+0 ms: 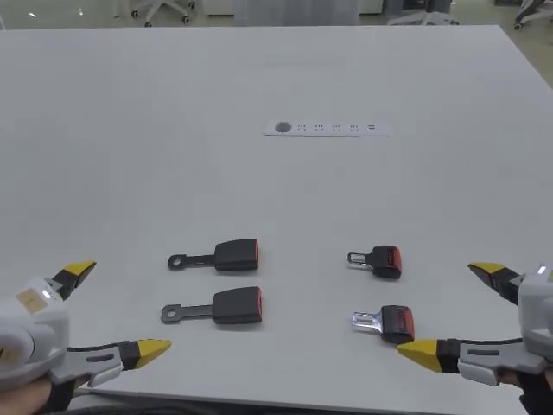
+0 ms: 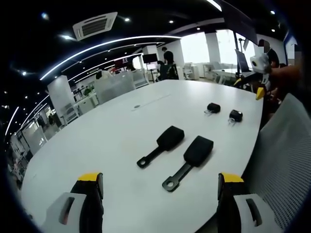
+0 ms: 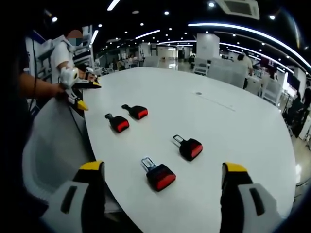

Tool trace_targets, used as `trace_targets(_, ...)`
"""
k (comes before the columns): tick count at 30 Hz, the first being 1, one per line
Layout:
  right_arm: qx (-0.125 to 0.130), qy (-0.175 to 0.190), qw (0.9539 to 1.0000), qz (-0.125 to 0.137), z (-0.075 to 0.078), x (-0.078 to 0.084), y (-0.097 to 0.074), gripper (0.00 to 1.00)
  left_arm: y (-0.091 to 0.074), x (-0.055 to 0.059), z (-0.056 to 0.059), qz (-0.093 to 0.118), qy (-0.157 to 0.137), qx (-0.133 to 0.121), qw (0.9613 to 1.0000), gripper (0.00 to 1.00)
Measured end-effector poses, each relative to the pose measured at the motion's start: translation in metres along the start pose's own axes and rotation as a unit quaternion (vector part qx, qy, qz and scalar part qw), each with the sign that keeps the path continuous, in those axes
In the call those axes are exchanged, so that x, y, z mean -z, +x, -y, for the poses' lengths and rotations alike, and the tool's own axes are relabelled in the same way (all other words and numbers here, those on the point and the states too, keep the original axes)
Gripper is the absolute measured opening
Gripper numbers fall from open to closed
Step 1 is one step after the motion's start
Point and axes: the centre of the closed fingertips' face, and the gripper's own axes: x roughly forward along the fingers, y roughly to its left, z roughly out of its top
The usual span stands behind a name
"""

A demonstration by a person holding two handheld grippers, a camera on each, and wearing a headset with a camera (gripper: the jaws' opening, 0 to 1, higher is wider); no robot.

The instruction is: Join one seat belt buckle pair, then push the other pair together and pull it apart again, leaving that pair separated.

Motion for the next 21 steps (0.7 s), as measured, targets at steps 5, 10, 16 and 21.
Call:
trace_targets(5,0.004,-0.003,1.0000,-0.001,0.0032,0.0015,-0.0002,1.00,0.0002,0.0001,0.0010,-0.001,0.001,0.001,1.0000,1.00)
trace_targets(10,0.006,-0.003,1.0000,-0.002,0.0041,0.0024,0.0006,1.00,0.0003,0.0001,0.0018,-0.003,0.001,0.002,1.0000,1.00)
trace_targets(16,0.006,-0.007,1.0000,0.001,0.0045,0.0002,0.0014,1.00,0.0005,0.0000,0.0017,-0.002,0.001,0.002,1.0000,1.00)
trace_targets(21,0.007,-0.010,0.9999,0.005,0.0051,-0.0019,0.0026,1.00,0.0008,0.0001,0.0021,-0.003,0.001,0.003,1.0000,1.00)
